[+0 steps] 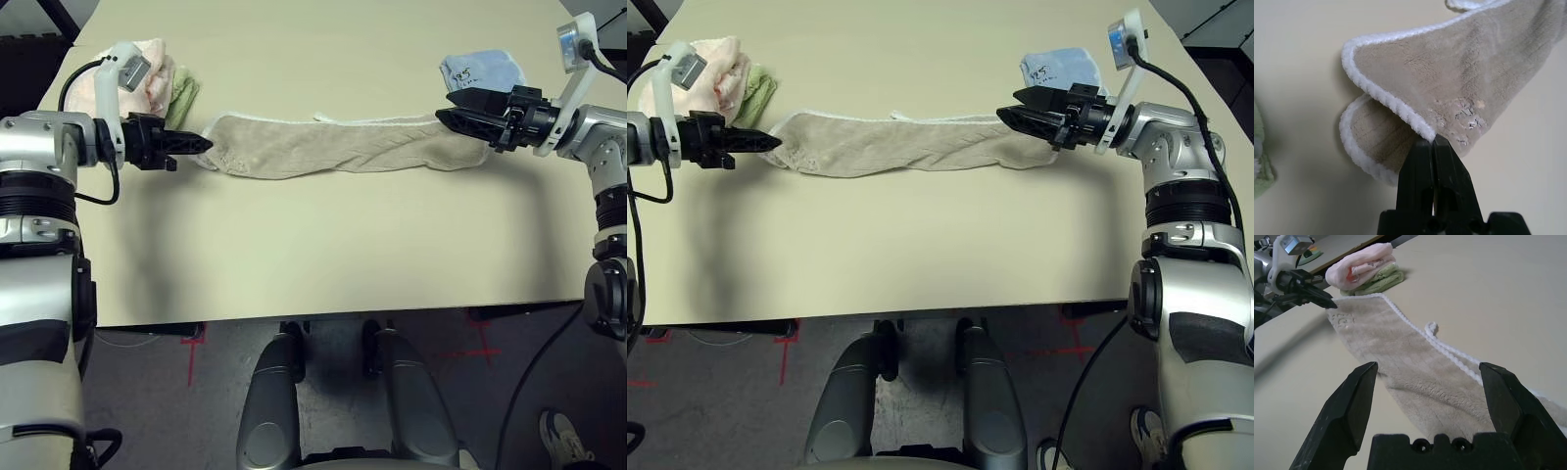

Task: Fold the towel and set it aside.

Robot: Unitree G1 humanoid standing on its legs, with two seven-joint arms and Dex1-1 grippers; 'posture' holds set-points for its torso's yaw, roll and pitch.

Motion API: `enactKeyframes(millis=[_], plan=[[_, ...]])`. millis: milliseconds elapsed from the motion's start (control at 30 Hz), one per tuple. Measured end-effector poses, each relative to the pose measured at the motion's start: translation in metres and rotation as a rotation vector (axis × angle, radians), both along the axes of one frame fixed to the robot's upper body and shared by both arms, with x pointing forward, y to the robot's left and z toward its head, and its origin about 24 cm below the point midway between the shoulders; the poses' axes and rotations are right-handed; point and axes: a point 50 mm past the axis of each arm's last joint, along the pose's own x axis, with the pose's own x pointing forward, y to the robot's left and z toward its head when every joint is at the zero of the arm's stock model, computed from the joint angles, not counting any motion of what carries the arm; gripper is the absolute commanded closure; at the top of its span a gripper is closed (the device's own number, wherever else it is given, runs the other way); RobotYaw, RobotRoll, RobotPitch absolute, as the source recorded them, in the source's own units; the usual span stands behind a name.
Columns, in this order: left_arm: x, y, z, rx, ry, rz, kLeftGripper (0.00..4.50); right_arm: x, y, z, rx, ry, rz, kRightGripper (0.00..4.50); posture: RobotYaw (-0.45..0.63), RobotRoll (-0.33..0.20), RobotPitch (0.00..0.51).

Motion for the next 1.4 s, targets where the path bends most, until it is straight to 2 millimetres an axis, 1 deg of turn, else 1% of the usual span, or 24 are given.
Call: enactKeyframes(millis=[100, 200, 300, 400, 433, 500, 567, 633, 700, 767, 967, 1100, 1167, 1233, 1333, 1400], plan=[[-0.006, 0.005, -0.007, 0.013, 0.03, -0.007, 4.47, 0.0, -0.001, -0.001, 0.0, -0.001, -0.002, 0.0, -0.05, 0.0, 0.269], [-0.008, 0.006, -0.009, -0.007, 0.02, -0.022, 4.47, 0.001, -0.001, -0.002, -0.001, 0.001, -0.004, 0.0, -0.05, 0.0, 0.269], [-0.01, 0.008, -0.008, -0.023, -0.047, -0.039, 4.47, 0.001, -0.001, -0.003, -0.004, 0.0, -0.004, 0.0, -0.05, 0.0, 0.27], [-0.01, 0.008, -0.007, -0.042, -0.143, -0.037, 4.47, 0.001, -0.001, -0.004, -0.006, -0.001, -0.003, 0.0, -0.05, 0.0, 0.269], [-0.01, 0.008, -0.008, -0.042, -0.198, -0.039, 4.47, 0.001, -0.001, -0.004, -0.008, -0.001, -0.003, 0.0, -0.05, 0.0, 0.269], [-0.011, 0.01, -0.012, -0.036, -0.231, -0.044, 4.47, 0.002, 0.0, -0.004, -0.016, -0.002, 0.0, 0.0, -0.05, 0.0, 0.271], [-0.015, 0.012, -0.021, -0.03, -0.189, -0.046, 4.47, 0.002, 0.0, -0.006, -0.02, 0.003, 0.001, 0.0, -0.05, 0.0, 0.271], [-0.02, 0.015, -0.03, -0.052, -0.097, -0.039, 4.47, 0.003, 0.0, -0.007, -0.02, 0.009, -0.001, 0.0, -0.05, 0.0, 0.271], [-0.025, 0.018, -0.029, -0.074, -0.05, -0.048, 4.47, 0.003, -0.001, -0.008, -0.02, 0.012, -0.003, 0.0, -0.05, 0.0, 0.271], [-0.028, 0.019, -0.025, -0.071, -0.061, -0.064, 4.47, 0.003, -0.001, -0.008, -0.022, 0.008, -0.003, 0.0, -0.05, 0.0, 0.271], [-0.026, 0.014, -0.017, -0.045, -0.186, -0.145, 4.47, 0.003, 0.0, -0.007, -0.025, 0.001, -0.002, 0.0, -0.05, 0.0, 0.271], [-0.021, 0.006, -0.016, -0.05, -0.349, -0.197, 4.47, 0.003, 0.0, -0.007, -0.028, 0.0, -0.002, 0.0, -0.06, 0.0, 0.266], [-0.021, 0.005, -0.015, -0.043, -0.409, -0.209, 4.47, 0.003, 0.0, -0.007, -0.029, 0.0, -0.001, 0.0, -0.06, 0.0, 0.266], [-0.024, 0.007, -0.02, -0.029, -0.422, -0.215, 4.47, 0.003, -0.001, -0.006, -0.031, -0.002, -0.005, 0.0, -0.06, 0.0, 0.266], [-0.031, 0.008, -0.034, -0.011, -0.385, -0.239, 4.47, 0.002, -0.004, -0.005, -0.036, -0.004, -0.011, 0.0, -0.05, 0.0, 0.265], [-0.036, 0.009, -0.04, 0.003, -0.364, -0.261, 4.47, 0.002, -0.004, -0.005, -0.039, -0.003, -0.011, 0.0, -0.05, 0.0, 0.265]])
